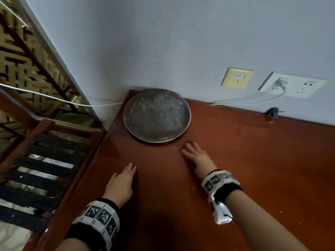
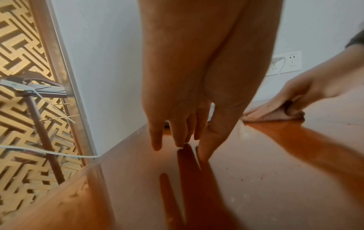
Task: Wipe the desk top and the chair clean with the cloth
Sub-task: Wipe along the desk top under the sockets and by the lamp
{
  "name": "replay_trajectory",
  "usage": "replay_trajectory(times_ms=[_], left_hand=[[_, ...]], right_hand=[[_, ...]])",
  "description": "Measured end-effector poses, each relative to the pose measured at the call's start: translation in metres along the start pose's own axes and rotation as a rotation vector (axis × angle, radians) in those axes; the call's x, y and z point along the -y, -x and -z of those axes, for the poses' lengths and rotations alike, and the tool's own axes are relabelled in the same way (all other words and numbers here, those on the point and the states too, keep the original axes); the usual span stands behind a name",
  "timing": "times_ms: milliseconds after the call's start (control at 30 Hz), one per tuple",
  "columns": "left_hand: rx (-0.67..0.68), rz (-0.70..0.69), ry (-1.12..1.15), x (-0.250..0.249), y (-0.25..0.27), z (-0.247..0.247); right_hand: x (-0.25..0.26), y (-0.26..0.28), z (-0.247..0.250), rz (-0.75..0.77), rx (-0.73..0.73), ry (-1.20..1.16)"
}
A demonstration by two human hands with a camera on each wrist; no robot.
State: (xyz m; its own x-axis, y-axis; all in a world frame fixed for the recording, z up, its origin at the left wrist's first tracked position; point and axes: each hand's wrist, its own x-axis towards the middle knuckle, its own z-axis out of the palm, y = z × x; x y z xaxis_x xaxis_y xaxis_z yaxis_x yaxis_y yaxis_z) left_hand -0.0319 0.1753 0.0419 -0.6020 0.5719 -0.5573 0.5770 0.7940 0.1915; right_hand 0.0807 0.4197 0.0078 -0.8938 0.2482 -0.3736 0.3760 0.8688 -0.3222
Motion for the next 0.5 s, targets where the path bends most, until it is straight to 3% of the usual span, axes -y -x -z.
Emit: replay_trajectory(times_ms=[67,133,200,367,433,500], left_hand=[[0.006,-0.002,0.010,0.003,0.001,-0.002],[0.007,-0.004,0.008,0.004,0.001,-0.003],[-0.004,-0.003,-0.002,0.004,-0.001,-0.001],[-0.043,0.013,-0.001,0.003,-0.009,0.005],[-0.049,0.018,0.025,0.006,-0.009,0.004],[-0.050,0.013,0.035,0.009,-0.007,0.003]], right_hand=[[-0.008,-0.005,0.008,-0.228,-0.040,-0.079],[0.015,-0.012,0.006,-0.265,-0.037,-0.101],[0.049,-0.011,-0.006,-0.121,-0.006,-0.079],[0.110,0.033,-0.053,0.423,0.218,0.061],[0.088,0.046,-0.052,0.431,0.224,0.034],[0.043,0.052,-0.041,0.254,0.100,-0.017]])
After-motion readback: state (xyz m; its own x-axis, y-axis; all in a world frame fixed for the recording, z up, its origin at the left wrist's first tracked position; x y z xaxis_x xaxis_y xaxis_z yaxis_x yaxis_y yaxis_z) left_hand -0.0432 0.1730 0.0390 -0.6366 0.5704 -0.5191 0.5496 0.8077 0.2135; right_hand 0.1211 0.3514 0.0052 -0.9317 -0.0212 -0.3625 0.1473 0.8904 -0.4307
